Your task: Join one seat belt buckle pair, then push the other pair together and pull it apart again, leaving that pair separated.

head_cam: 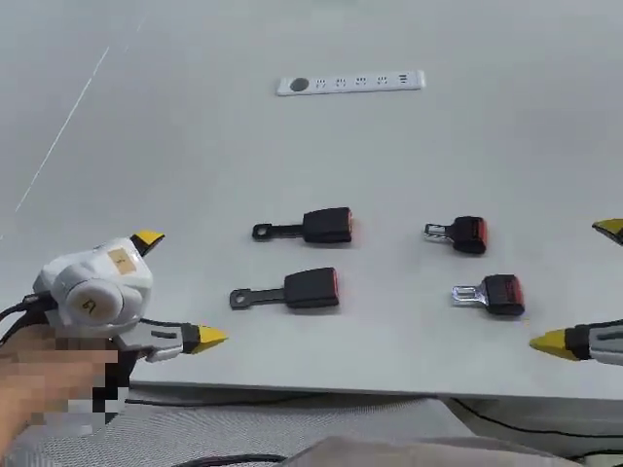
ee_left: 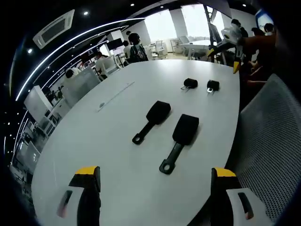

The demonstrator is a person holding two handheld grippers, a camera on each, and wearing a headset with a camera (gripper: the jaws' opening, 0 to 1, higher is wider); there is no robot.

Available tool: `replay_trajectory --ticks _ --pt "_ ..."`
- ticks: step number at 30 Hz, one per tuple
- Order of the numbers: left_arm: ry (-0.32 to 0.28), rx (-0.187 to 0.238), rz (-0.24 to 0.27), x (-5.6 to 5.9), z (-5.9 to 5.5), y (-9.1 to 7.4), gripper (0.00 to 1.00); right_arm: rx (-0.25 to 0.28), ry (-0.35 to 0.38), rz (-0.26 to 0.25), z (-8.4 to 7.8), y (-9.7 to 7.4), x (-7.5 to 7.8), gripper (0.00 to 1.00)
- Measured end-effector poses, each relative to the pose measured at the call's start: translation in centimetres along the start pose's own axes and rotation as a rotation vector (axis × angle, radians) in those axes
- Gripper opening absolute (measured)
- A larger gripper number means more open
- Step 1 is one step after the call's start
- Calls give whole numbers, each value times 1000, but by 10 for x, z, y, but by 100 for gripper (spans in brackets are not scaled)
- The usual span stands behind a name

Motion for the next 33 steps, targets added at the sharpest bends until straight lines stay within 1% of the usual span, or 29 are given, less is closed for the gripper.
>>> replay_trajectory --ticks 1,2,3,4,7,9,10,12,15,21,23,24,26,27,28,30,33 --pt "-43 12 -17 3 2 0 100 15 33 -4 2 -2 1 88" --pt "-77 20 -27 5 4 0 100 33 45 -4 4 -2 2 87" --pt "-111 33 -23 5 7 -1 100 44 52 -15 5 -3 4 88" --pt "-112 37 -20 3 8 -1 100 48 50 -22 5 -3 5 91" --pt "-96 39 -11 3 9 -1 100 31 30 -14 3 -1 2 94" --pt "-92 39 -13 3 10 0 100 21 11 -19 1 0 1 96" --pt "-92 40 -14 3 10 0 100 21 -1 -22 2 0 1 97" --pt "-92 40 -8 2 10 0 100 29 -3 -23 3 0 0 100" --pt "-94 38 -6 2 9 0 100 36 -11 -25 4 1 -1 100" --pt "-90 30 -7 3 6 -2 100 31 -11 -30 4 1 -1 100" --pt "-59 20 -8 4 4 -2 100 24 -10 -26 2 2 -1 100" --pt "-49 22 -18 6 4 -3 100 14 -11 -25 1 3 -2 100" --pt "-53 28 -24 7 5 -3 100 -22 -29 -25 -3 3 -2 99" --pt "-54 30 -23 7 5 -3 100 -37 -48 -43 -3 1 0 98" --pt "-57 34 -18 6 7 -3 100 -28 -51 -40 0 0 -1 96" --pt "-59 41 -16 6 9 -4 100 1 -34 -37 6 -2 -1 98" --pt "-63 42 -21 6 11 -3 100 4 -28 -34 8 -3 1 98"
Point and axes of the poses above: the centre of the closed fingertips' face, and the gripper's own axes: y roughly forward along the fingers, x roughly to its right, z roughly out of its top, the point moved 3 cm from there along -y, roughly backward along the fingers, and after that the axes turned 7 degrees about z, right-handed, at the moved point
